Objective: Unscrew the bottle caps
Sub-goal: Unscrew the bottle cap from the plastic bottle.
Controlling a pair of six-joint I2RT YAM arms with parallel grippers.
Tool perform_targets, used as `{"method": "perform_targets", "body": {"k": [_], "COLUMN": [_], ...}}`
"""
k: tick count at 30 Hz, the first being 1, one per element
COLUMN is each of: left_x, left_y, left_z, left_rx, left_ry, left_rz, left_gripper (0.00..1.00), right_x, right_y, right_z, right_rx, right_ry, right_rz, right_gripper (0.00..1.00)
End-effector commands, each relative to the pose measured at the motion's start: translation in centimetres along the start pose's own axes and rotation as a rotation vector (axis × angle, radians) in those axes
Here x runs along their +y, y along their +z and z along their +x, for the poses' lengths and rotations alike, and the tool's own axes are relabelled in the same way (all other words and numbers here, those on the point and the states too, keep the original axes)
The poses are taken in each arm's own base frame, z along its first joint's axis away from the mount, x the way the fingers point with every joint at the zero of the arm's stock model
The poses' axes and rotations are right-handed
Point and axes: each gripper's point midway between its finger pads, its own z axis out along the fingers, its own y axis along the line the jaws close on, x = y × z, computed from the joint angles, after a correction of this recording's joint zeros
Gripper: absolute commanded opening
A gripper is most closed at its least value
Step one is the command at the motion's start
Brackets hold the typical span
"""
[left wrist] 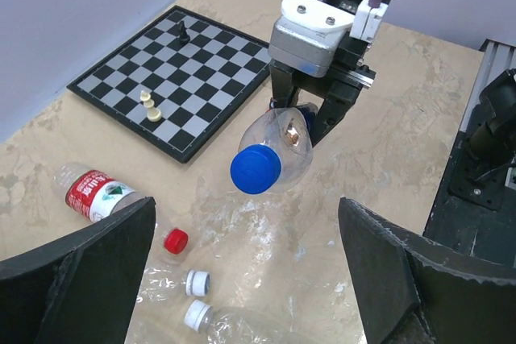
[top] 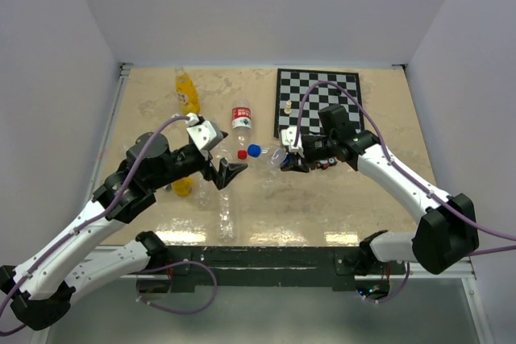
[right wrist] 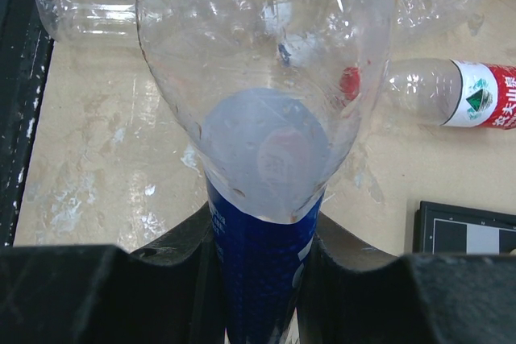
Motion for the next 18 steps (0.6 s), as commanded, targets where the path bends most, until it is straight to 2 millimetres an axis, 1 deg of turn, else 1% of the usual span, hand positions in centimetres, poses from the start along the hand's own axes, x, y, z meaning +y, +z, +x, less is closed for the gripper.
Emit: {"method": "perform_targets", "body": {"k": [1,5,18], "left_x": [-0.5,-0.8,-1.1], "left_y": [-0.1,0.1,1.0], "left_z": [-0.9,-0.8,0.5], "left_rx": [-0.048,-0.054,-0.032], "left_ry": [0.086,0.107,0.133], "left_rz": [0.046,0.07,0.106], "left_gripper": [1.0,1.0,1.0], "right_x": [-0.4,-0.4,-0.2], "right_y": [-0.4,-0.4,-0.4], "right_z": [-1.3,-1.3,-1.3], "right_rx": [-0.026,-0.025,-0.025], "right_ry": [-0.041,-0.044,-0.049], "right_rz": [0.0,-0.001,-0.009], "right_gripper": [0.0,0.0,0.0]}}
